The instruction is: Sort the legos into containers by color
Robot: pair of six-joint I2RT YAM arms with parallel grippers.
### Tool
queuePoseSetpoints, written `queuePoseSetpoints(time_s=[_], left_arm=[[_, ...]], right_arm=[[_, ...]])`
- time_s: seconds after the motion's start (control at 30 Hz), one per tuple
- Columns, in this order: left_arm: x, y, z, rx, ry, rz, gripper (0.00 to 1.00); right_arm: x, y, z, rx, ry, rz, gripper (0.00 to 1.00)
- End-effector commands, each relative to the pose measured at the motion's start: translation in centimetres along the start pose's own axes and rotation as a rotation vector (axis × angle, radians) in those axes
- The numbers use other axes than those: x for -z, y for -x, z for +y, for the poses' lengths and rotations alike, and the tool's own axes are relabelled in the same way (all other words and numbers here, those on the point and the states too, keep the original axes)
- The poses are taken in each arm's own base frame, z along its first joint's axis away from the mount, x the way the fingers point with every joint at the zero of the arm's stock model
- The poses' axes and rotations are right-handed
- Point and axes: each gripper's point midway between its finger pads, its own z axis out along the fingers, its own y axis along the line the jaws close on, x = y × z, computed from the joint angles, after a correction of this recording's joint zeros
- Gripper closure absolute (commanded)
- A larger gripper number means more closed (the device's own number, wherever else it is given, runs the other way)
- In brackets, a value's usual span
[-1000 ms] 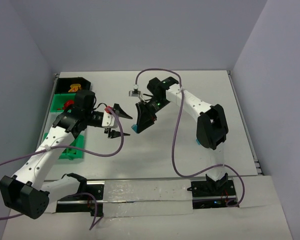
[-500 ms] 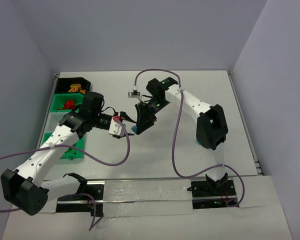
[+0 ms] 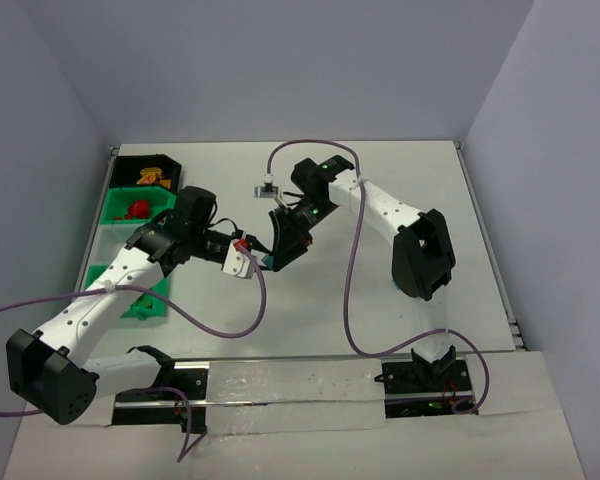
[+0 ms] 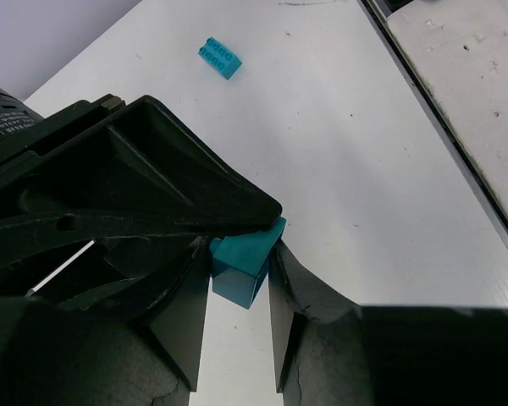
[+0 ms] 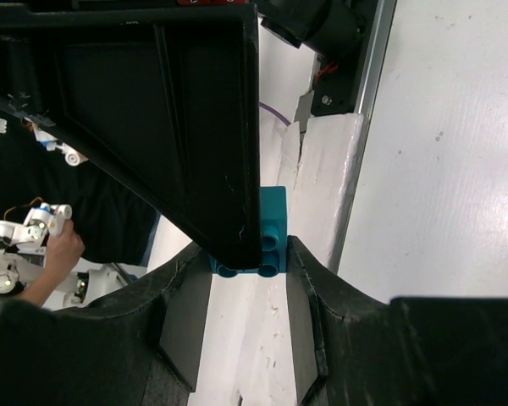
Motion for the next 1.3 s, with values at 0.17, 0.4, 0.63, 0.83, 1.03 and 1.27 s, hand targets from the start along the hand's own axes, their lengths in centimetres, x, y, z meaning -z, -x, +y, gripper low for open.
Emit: queuePoseSetpoints(time_s=[0.17, 0.4, 0.63, 0.83, 1.03, 1.27], left_arm=[[0.7, 0.2, -1.4, 0.015, -0.010, 0.044, 0.99], [3.0, -1.6, -4.3, 0.222, 0.092, 0.143, 1.00], [9.4, -7.8, -2.3, 0.746, 0.520, 0.399, 1.00], [20.1, -14.7, -1.0, 1.012, 0.973, 0.576, 1.00], [29.9, -19.8, -0.5, 1.132, 1.328, 0.738, 1.00], [34.0, -24.7, 0.5, 1.200, 1.408, 0.852, 1.00]], right_arm=[[0.4, 0.3, 3.2, -0.042, 0.007, 0.007, 0.33], [5.1, 3.0, 0.9, -0.042, -0.135, -0.089, 0.15], [13.7, 5.3, -4.5, -0.050, -0.657, -0.293, 0.10], [19.0, 3.0, -7.1, -0.111, -0.925, -0.326, 0.10], [22.3, -1.1, -9.1, -0.128, -1.181, -0.266, 0.10], [23.9, -4.9, -9.8, -0.173, -1.311, -0.225, 0.10]])
